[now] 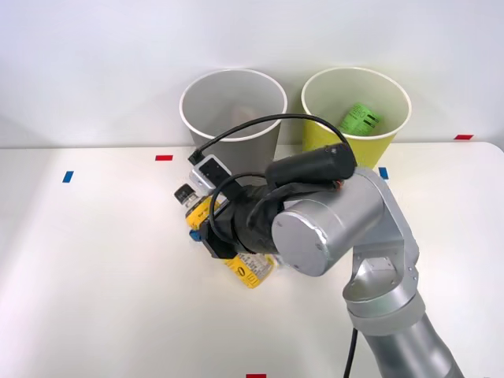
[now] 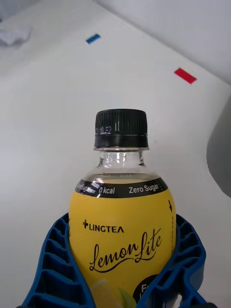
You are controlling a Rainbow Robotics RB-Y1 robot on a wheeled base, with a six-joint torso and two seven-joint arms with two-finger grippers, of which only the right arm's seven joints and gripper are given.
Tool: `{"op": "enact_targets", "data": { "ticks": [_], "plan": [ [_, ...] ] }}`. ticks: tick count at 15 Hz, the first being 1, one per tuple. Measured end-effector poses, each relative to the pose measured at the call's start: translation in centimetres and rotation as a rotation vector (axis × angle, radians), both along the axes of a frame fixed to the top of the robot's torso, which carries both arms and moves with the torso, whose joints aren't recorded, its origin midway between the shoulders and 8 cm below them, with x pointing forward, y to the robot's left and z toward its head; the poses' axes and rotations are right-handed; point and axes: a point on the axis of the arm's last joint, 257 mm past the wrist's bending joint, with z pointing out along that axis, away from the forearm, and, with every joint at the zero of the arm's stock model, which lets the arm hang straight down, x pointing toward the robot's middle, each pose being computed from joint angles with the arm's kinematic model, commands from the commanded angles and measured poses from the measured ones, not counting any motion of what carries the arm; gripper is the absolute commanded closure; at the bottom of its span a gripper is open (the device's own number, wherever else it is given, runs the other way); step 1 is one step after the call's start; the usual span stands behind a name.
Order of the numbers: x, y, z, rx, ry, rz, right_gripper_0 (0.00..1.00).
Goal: Put cans in the gray bin, plastic bottles in the light green bin
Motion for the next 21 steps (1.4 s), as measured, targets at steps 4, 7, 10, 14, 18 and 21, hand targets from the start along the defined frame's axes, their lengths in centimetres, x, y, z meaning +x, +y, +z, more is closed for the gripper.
{"op": "enact_targets", "data": {
  "ticks": [4, 7, 10, 14, 18, 21],
  "plan": [
    [-0.3, 1.5, 5.4, 0.304, -0.094, 0.04, 1.0],
    [0.1, 1.7, 9.7, 0.494, -0.165, 0.035, 1.0],
    [0.9, 0.6, 14.1, 0.649, -0.237, 0.009, 1.0],
    [2.1, -2.0, 20.6, 0.79, -0.378, -0.052, 1.0],
    [4.1, -6.1, 25.2, 0.85, -0.548, -0.151, 1.0],
    [6.4, -10.4, 26.8, 0.793, -0.67, -0.248, 1.0]
  ]
}}
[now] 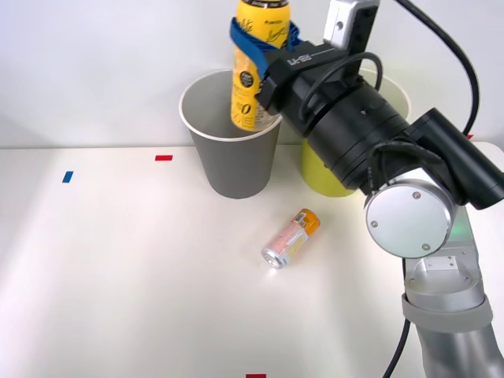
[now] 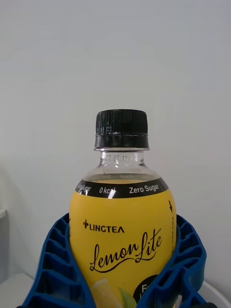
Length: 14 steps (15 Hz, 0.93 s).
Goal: Put cans in the gray bin, plastic bottles in the light green bin
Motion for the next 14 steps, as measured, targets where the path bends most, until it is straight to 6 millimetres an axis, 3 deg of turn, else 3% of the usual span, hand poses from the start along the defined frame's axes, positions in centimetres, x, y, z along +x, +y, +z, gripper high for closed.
{"op": "enact_targets", "data": {
  "ticks": [7, 11, 14],
  "plan": [
    [3.7, -9.1, 1.5, 0.003, -0.03, -0.215, 1.0],
    [7.5, -11.4, 1.9, 0.016, -0.003, -0.266, 1.0],
    [11.1, -12.6, 1.1, -0.01, 0.029, -0.323, 1.0]
  ]
}}
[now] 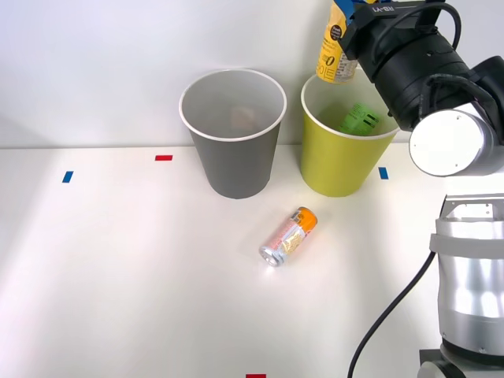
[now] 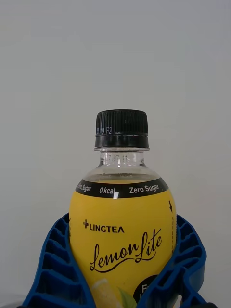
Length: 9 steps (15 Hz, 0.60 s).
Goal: Put cans in the gray bin, plastic bottles in the light green bin
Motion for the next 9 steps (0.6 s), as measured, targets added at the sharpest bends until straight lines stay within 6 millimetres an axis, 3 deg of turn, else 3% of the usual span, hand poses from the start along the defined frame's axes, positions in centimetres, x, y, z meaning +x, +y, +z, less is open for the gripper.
{"op": "enact_targets", "data": {
  "ticks": [3, 6, 7, 8, 9],
  "plan": [
    [3.3, -1.0, -1.3, -0.014, 0.035, -0.044, 1.0],
    [4.2, -1.9, -1.4, -0.029, 0.039, -0.065, 1.0],
    [4.2, -2.1, -1.3, -0.032, 0.038, -0.069, 0.83],
    [4.3, -2.3, -1.3, -0.035, 0.038, -0.072, 0.59],
    [4.3, -2.6, -1.4, -0.038, 0.037, -0.076, 0.0]
  ]
}}
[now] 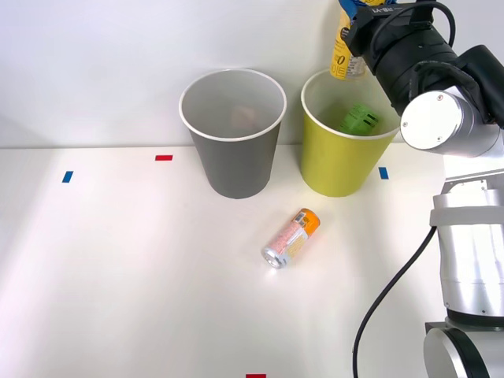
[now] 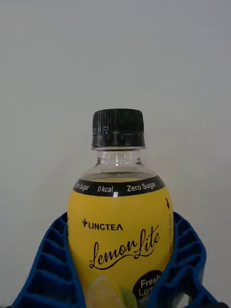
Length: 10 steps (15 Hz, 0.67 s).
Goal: Put cans in the gray bin, plastic bottles in the light green bin
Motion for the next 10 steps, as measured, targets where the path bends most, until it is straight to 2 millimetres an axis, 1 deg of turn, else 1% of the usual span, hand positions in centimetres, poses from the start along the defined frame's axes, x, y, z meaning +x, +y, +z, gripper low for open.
{"op": "enact_targets", "data": {
  "ticks": [2, 7, 8, 10],
  "plan": [
    [-0.2, -0.4, -0.4, 0.014, -0.01, -0.001, 0.0],
    [-1.2, 0.6, -0.9, 0.016, -0.036, 0.027, 0.0],
    [-1.7, 0.8, -1.0, 0.003, -0.042, 0.032, 0.0],
    [-3.4, 1.1, -1.5, -0.014, -0.052, 0.045, 0.0]
  ]
}}
